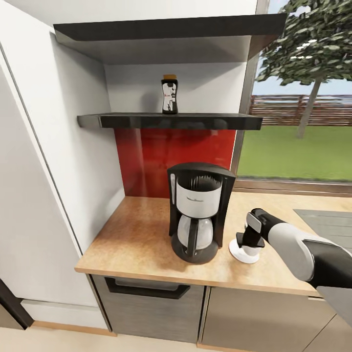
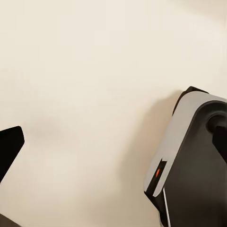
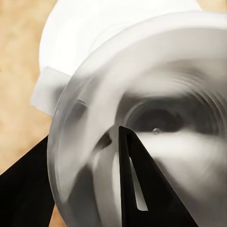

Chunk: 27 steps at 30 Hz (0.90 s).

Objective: Set up a coffee station on the kitchen countertop: keep the coffee maker on the countertop, move the bottle of coffee from the kitchen shelf to the counter next to the coffee maker, place a paper coffee filter on top of the coffee maker, put the saucer next to the coffee maker with the coffee cup on the saucer, and place the electric kettle next to the coffee maker.

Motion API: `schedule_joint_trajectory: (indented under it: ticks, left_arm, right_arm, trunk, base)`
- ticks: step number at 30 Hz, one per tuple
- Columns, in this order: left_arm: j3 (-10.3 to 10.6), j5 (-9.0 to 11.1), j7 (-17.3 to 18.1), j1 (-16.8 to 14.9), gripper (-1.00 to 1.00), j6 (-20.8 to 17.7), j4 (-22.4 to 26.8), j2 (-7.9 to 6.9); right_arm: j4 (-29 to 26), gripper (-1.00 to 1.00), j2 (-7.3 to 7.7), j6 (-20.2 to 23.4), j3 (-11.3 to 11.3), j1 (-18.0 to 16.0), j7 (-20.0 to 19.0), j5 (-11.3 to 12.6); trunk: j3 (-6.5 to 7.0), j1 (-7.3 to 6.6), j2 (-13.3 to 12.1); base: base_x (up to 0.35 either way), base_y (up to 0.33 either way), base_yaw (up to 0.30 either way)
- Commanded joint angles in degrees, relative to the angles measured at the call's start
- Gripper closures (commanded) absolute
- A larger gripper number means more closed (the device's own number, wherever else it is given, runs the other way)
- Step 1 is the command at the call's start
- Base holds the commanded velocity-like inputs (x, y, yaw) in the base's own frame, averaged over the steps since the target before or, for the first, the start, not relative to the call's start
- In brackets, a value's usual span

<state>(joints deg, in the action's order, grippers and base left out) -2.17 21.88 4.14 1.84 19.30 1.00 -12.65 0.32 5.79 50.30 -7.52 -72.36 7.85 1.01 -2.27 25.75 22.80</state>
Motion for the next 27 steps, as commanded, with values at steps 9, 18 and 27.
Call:
schedule_joint_trajectory:
  ticks: [9,18,27]
  left_arm:
    - [-0.2,0.44,0.43,0.01,-1.0,0.04,0.06,-0.01]
    - [-0.2,1.53,0.43,-0.01,-1.0,0.04,0.06,-0.01]
    - [-0.2,1.58,0.43,0.01,-1.0,-0.04,0.06,-0.01]
  right_arm:
    - [0.03,1.0,0.17,-0.42,-4.79,-0.07,0.36,0.28]
    - [0.03,1.0,0.3,-0.9,-9.6,-0.07,1.21,0.14]
    - [0.03,1.0,-0.2,-0.86,-8.77,-0.07,4.07,-0.65]
  trunk:
    - [-0.12,0.04,0.12]
    - [-0.12,0.04,0.12]
    - [-0.12,0.04,0.12]
  base:
    - [0.08,0.0,0.0]
    - [0.012,0.0,0.0]
    - [0.079,-0.057,0.0]
